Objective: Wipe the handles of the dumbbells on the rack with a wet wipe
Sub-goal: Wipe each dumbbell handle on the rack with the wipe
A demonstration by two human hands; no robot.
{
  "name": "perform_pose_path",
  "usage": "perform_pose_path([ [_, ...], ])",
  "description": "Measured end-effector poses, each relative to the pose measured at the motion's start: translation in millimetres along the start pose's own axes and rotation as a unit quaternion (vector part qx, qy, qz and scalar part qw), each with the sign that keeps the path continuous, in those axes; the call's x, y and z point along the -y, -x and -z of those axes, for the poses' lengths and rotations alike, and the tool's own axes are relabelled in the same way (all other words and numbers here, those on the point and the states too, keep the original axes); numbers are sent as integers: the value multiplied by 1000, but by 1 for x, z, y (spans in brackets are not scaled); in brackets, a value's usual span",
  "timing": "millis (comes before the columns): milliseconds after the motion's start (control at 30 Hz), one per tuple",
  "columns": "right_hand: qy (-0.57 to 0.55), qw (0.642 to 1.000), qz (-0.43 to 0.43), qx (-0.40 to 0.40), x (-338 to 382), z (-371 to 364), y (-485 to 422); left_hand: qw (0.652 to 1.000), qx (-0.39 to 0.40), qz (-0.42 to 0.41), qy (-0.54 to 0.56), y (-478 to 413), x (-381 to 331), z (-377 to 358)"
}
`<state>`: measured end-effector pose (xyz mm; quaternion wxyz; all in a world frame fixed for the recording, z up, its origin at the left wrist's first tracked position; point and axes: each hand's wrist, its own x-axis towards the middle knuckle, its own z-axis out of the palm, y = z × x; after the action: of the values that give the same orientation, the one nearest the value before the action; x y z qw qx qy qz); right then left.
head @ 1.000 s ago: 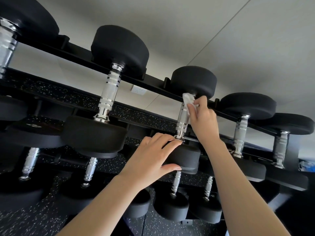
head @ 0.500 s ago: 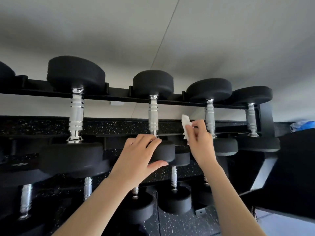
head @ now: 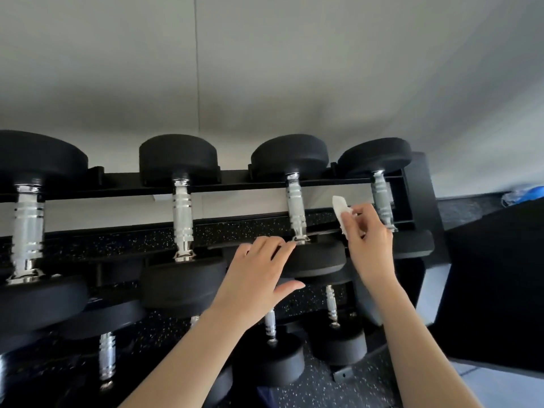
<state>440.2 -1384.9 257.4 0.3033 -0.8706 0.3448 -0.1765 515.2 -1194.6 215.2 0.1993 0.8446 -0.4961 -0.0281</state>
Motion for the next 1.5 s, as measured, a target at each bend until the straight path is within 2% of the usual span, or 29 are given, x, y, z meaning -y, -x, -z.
perform_pose_path([
  [233, -1, 998, 32, 50, -52, 5, -31, 998, 1, 62, -20, -28, -41, -29],
  [367, -18, 995, 74, 69, -46, -14, -53, 995, -43, 92, -4, -28, -48, -32],
  [467, -30, 989, 122, 74, -28, -38, -70, 994, -41, 102, -4, -28, -49, -32],
  [767, -50, 989, 141, -3, 1, -85, -92, 992, -71, 101, 33, -26, -44, -39],
  [867, -70, 990, 124, -1, 4, -88, -92, 991, -79, 101, 42, -26, -44, -42],
  [1100, -32, 983, 155, 88, 5, -76, -92, 989, -90, 100, 58, -25, -43, -44],
  [1333, -13, 964, 157, 214, -9, -57, -63, 983, -115, 99, 99, -20, -40, -44],
  [1500, -1, 953, 121, 277, -9, -45, -58, 982, -125, 99, 104, -21, -39, -45],
])
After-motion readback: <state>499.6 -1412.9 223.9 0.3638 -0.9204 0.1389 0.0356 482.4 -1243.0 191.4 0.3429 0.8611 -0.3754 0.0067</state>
